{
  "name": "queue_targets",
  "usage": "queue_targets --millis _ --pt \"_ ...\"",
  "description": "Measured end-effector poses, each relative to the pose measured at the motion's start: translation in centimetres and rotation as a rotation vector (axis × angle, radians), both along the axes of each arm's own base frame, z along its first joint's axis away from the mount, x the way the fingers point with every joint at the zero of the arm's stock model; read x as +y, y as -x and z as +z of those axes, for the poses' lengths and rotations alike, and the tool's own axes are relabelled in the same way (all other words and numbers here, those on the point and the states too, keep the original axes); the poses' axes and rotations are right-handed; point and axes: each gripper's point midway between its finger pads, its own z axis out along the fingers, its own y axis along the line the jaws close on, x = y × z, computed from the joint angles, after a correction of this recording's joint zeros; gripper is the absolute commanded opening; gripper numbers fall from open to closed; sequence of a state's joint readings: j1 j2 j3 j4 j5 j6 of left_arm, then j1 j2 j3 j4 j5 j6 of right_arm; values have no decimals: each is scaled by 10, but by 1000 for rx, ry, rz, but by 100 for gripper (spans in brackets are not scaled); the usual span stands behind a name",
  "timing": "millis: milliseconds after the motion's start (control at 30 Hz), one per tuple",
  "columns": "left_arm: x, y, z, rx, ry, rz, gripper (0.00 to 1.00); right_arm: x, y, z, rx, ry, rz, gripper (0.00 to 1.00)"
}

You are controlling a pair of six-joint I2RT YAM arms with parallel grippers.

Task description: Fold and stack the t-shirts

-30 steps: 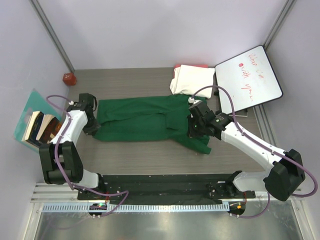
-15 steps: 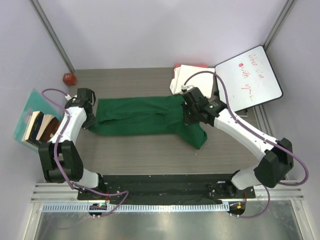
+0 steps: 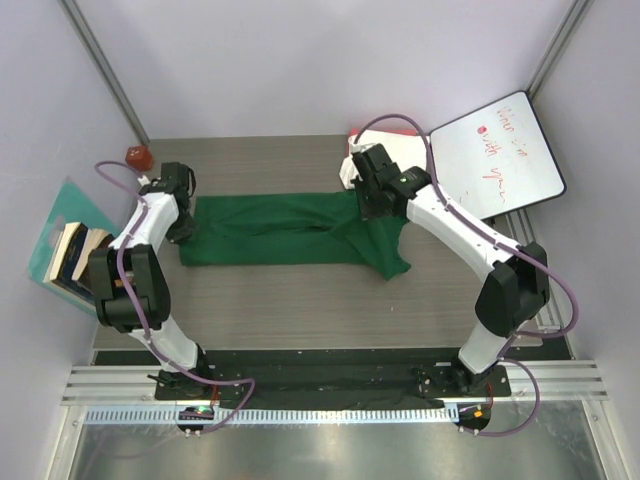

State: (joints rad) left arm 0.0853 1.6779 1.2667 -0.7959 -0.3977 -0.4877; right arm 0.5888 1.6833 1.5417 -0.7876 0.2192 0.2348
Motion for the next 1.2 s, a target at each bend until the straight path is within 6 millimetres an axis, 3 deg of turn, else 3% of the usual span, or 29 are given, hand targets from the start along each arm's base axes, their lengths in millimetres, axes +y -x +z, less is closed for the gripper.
queue_targets --millis 133,267,533,733,933,1200 --pt "1 -12 -6 14 -2 -6 0 -2 -20 7 -23 -1 -9 1" --pt "3 -27 -9 18 -8 -18 0 -2 -34 -4 -6 14 -18 1" --pt "1 -58 -8 2 -30 -37 0 -3 -45 -40 64 66 -19 1" --pt "1 -76 -10 -2 -49 -53 0 -8 -51 -46 73 71 -34 1" --pt "-1 -83 -24 31 -59 -68 0 -16 -57 -50 79 72 -58 1" --pt "1 -83 -50 103 -93 -70 31 -19 -59 -66 114 81 -70 1"
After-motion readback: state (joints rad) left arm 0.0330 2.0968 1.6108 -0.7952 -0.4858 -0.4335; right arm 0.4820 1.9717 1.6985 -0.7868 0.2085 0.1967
